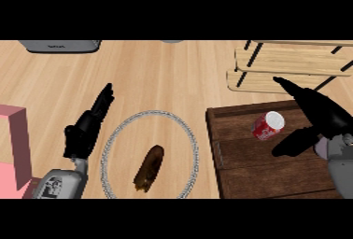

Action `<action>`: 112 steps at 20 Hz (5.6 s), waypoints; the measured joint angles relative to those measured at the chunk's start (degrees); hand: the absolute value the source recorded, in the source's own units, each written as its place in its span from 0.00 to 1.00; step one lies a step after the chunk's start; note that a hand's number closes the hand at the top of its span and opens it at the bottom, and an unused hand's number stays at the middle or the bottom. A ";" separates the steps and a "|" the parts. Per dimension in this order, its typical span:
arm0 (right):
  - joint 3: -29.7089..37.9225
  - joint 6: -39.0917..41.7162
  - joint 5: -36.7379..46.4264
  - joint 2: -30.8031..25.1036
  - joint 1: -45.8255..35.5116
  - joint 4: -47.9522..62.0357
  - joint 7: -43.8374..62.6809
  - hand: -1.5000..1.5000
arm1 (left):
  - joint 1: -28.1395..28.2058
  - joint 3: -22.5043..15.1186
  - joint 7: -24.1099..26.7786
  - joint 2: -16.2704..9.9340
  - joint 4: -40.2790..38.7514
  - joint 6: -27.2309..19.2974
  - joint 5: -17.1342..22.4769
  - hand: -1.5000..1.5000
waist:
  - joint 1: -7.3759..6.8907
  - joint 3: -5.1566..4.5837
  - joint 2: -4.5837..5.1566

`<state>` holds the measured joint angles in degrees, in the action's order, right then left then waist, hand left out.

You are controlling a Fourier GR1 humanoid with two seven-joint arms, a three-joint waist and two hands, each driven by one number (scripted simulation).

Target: Pick the can from the tray and place it in the tiered shelf

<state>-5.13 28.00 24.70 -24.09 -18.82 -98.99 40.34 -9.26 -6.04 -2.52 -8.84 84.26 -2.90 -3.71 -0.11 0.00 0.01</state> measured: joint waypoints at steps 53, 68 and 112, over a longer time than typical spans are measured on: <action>-25.71 -28.23 27.87 22.57 4.30 6.68 7.59 1.00 | -1.34 4.29 0.37 4.04 -1.06 3.92 -4.36 0.50 | -0.27 -0.22 -0.25; -27.71 -32.53 37.60 23.71 -6.70 -15.02 22.28 1.00 | 0.26 5.15 1.03 3.62 -0.75 4.45 -3.97 0.50 | 0.12 -0.05 -0.35; 10.11 -30.68 46.20 6.34 -34.61 13.62 -0.42 1.00 | -2.14 5.57 1.46 4.61 -2.77 4.62 -5.12 0.50 | -0.55 0.05 0.08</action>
<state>4.98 -2.68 70.90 -17.74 -53.44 -85.38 39.92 -11.39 -0.46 -1.06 -4.23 81.49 1.72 -8.83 -0.66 0.05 0.09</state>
